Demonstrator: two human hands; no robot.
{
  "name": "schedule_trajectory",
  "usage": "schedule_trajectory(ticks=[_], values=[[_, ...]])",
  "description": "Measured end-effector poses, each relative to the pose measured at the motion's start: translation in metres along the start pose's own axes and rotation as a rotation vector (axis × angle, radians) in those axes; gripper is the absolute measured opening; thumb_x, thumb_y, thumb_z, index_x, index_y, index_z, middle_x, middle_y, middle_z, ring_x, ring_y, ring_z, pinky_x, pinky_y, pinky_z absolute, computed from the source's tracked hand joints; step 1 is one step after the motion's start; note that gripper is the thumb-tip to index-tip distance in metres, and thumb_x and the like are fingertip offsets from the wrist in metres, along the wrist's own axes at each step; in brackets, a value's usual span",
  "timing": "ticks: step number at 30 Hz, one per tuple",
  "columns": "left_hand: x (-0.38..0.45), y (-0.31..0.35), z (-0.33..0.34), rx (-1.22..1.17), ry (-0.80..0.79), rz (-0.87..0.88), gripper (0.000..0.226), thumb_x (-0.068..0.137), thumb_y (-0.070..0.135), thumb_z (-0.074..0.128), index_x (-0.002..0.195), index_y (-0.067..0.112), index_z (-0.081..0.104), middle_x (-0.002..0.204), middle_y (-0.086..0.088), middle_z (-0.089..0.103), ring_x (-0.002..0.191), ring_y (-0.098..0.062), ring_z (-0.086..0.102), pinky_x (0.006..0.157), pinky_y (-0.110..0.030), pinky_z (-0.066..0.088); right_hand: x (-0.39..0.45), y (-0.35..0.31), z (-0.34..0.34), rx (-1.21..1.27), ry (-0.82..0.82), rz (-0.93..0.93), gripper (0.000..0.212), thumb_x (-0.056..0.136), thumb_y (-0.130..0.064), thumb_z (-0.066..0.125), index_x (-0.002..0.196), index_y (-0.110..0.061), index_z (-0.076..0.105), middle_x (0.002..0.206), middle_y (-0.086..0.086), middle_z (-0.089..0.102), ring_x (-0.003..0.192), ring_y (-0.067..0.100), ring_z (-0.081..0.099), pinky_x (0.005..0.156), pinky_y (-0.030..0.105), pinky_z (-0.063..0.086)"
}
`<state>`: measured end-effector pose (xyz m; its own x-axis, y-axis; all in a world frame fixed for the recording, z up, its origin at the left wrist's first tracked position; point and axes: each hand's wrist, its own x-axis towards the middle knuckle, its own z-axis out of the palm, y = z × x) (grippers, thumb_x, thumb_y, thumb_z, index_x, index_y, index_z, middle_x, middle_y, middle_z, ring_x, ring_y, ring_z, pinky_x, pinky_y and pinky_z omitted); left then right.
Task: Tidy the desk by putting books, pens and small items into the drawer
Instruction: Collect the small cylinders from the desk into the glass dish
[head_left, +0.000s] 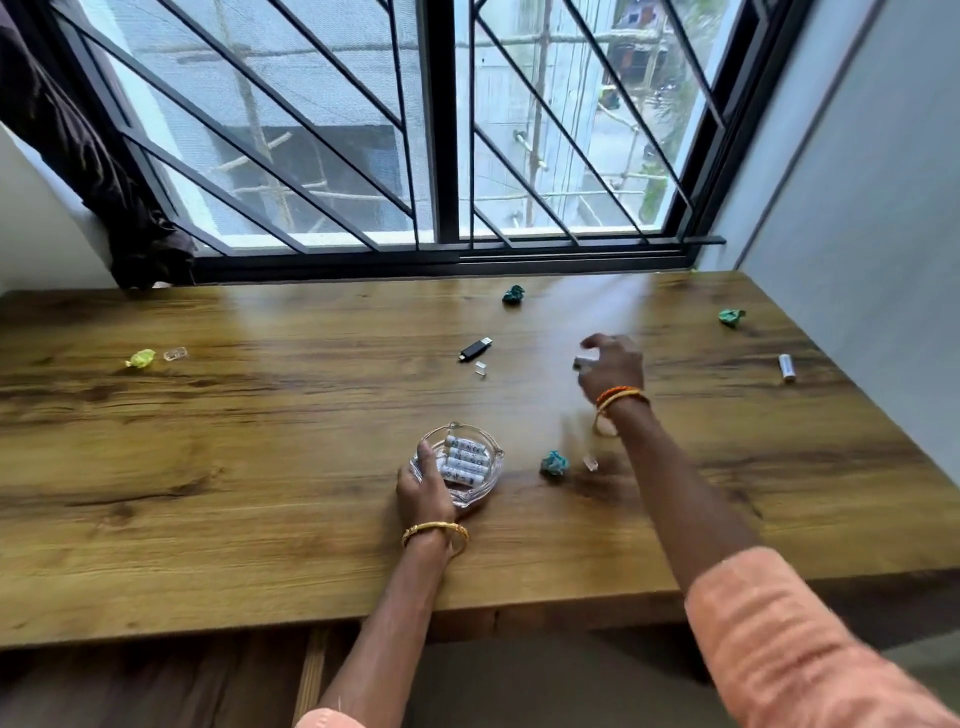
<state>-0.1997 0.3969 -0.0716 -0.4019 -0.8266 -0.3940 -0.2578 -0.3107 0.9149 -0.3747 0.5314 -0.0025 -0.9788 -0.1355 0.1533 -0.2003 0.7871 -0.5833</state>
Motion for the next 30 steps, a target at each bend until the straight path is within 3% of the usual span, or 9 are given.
schedule_trajectory(ticks=[2,4,6,12,15,18,23,26,30], values=[[0.002,0.000,0.000,0.033,0.007,0.015,0.039,0.093,0.048,0.048,0.090,0.011,0.056,0.101,-0.018,0.067,0.091,-0.033,0.065,0.084,-0.044,0.054,0.028,0.022,0.001,-0.135,-0.106,0.106,0.049,0.086,-0.005,0.053,0.133,-0.017,0.050,0.142,0.014,0.039,0.127,0.036,0.038,0.104,0.039,0.035],[0.006,0.000,0.001,0.057,-0.004,0.015,0.041,0.093,0.050,0.047,0.087,0.011,0.057,0.100,-0.018,0.068,0.090,-0.033,0.065,0.083,-0.044,0.054,0.041,0.036,0.007,-0.203,-0.214,0.128,0.054,0.088,-0.005,0.049,0.139,-0.023,0.042,0.147,0.010,0.034,0.132,0.035,0.032,0.108,0.043,0.031],[0.006,0.001,0.000,0.086,0.000,0.031,0.043,0.094,0.048,0.047,0.090,0.007,0.059,0.100,-0.018,0.068,0.090,-0.032,0.064,0.081,-0.038,0.052,0.046,0.044,0.016,-0.241,-0.233,0.124,0.047,0.090,-0.009,0.049,0.134,-0.025,0.049,0.141,0.011,0.042,0.130,0.034,0.036,0.106,0.043,0.034],[0.003,0.002,0.000,0.114,0.024,0.085,0.050,0.095,0.045,0.045,0.103,-0.002,0.062,0.106,-0.021,0.067,0.096,-0.034,0.062,0.079,-0.035,0.047,0.033,0.037,0.025,-0.081,-0.052,0.149,0.025,0.089,-0.011,0.055,0.109,-0.014,0.069,0.120,0.019,0.055,0.116,0.037,0.047,0.096,0.037,0.040],[0.002,0.002,-0.001,0.116,0.022,0.089,0.053,0.095,0.046,0.043,0.104,-0.002,0.061,0.108,-0.022,0.066,0.098,-0.035,0.061,0.081,-0.037,0.046,0.007,0.013,0.024,0.095,-0.069,0.116,0.022,0.087,-0.012,0.059,0.107,-0.012,0.070,0.114,0.018,0.059,0.108,0.034,0.054,0.094,0.038,0.047],[0.002,0.002,0.000,0.120,0.025,0.094,0.056,0.096,0.048,0.039,0.108,-0.002,0.060,0.113,-0.022,0.064,0.102,-0.035,0.060,0.083,-0.037,0.046,-0.050,-0.023,0.019,0.230,-0.156,-0.043,0.020,0.083,-0.016,0.067,0.103,-0.013,0.072,0.101,0.009,0.067,0.093,0.022,0.059,0.086,0.035,0.050],[-0.002,0.004,-0.002,0.116,0.013,0.099,0.062,0.097,0.051,0.032,0.121,-0.001,0.056,0.124,-0.022,0.060,0.111,-0.036,0.057,0.089,-0.036,0.044,-0.134,-0.053,0.036,0.121,-0.340,-0.152,0.022,0.085,-0.033,0.065,0.105,-0.027,0.070,0.109,-0.002,0.065,0.107,0.020,0.055,0.096,0.037,0.040],[-0.006,0.006,-0.003,0.115,0.002,0.121,0.059,0.098,0.048,0.030,0.121,-0.001,0.055,0.126,-0.022,0.057,0.114,-0.036,0.054,0.089,-0.035,0.041,-0.149,-0.055,0.042,0.057,-0.332,-0.138,0.026,0.086,-0.034,0.062,0.111,-0.028,0.068,0.117,-0.002,0.062,0.115,0.021,0.046,0.096,0.033,0.031],[-0.011,0.008,-0.006,0.118,0.006,0.148,0.057,0.099,0.046,0.029,0.121,0.000,0.055,0.126,-0.021,0.057,0.112,-0.035,0.054,0.084,-0.032,0.039,-0.153,-0.055,0.039,0.022,-0.322,-0.153,0.027,0.089,-0.034,0.059,0.114,-0.028,0.067,0.121,-0.003,0.060,0.117,0.020,0.043,0.096,0.034,0.029]])
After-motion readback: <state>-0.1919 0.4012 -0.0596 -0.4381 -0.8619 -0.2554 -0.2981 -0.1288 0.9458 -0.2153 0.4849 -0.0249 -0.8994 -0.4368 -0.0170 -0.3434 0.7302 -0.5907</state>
